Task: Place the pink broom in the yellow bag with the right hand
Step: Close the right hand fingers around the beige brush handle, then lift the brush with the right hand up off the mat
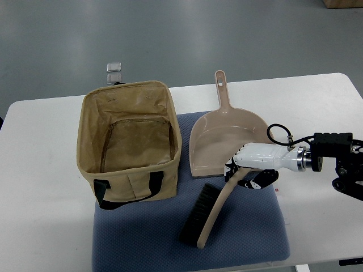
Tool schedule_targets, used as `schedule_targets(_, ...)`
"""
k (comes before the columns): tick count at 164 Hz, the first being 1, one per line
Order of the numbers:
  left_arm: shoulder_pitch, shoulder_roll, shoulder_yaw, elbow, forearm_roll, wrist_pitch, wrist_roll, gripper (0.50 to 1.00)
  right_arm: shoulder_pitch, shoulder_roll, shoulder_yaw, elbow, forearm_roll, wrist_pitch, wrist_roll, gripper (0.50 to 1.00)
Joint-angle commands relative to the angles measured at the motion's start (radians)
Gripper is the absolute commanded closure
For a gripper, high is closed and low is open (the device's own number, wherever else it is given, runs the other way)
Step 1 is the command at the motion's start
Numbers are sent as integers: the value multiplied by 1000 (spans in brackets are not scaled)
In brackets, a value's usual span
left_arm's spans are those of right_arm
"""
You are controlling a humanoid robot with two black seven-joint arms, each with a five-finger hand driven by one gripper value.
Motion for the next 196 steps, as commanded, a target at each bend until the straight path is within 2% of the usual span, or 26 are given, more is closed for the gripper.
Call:
schedule_targets(1,0,0,1,0,0,0,0,500,-2,-8,21,0,6,-4,9,985)
schedule_targets(61,0,0,1,0,0,0,0,500,4,-40,37,3,27,-5,32,983)
schedule_targets(139,0,0,1,0,0,0,0,500,17,-121,84,5,176,4,64,983)
schedule_targets(176,0,0,0,0,0,0,0,500,83,-175,84,3,242,10,73,983)
schedule_targets(196,0,0,0,0,0,0,0,500,139,-210,86,0,293,44,75,983)
